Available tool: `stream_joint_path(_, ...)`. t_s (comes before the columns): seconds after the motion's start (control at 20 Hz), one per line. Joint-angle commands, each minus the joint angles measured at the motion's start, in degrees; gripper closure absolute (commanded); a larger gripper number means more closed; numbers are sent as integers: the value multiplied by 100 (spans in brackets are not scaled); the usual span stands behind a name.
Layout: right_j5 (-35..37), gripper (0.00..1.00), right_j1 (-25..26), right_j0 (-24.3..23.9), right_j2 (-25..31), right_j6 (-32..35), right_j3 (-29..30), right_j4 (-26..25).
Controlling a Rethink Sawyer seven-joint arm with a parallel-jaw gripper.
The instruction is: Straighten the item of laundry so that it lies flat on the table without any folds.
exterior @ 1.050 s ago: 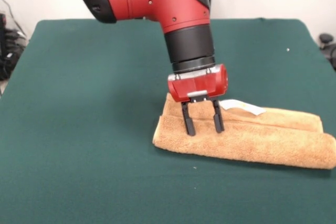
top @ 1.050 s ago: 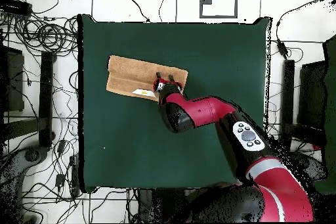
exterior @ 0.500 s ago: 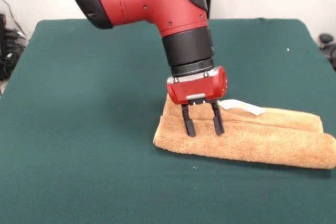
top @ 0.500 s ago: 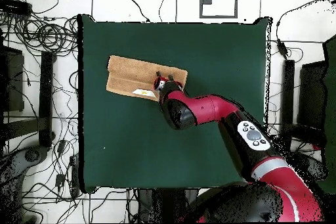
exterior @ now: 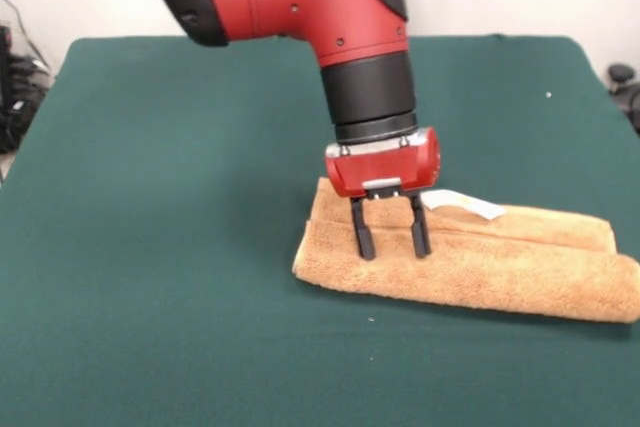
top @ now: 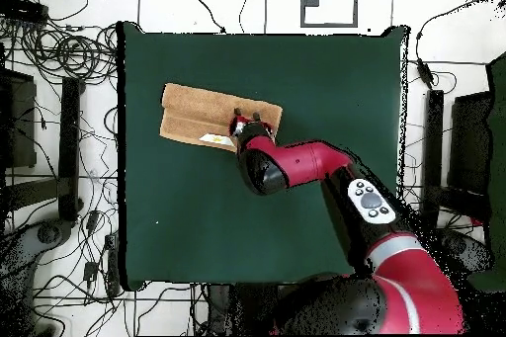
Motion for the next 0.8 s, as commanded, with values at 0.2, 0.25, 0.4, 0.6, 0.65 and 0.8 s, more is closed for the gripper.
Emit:
stream_joint_path(0.2,-133,0,540,1177,-760,498,68,110)
stream_joint_path(0.25,-94,0,577,1115,-682,458,76,110)
stream_joint_path(0.4,-160,0,643,1083,-647,426,36,95)
stream_joint_path(0.6,-514,0,587,1409,-1068,565,-44,185)
stream_joint_path(0.65,-656,0,593,1550,-1249,612,-74,264)
stream_joint_path(0.8,-824,0,612,1720,-1464,635,-120,390)
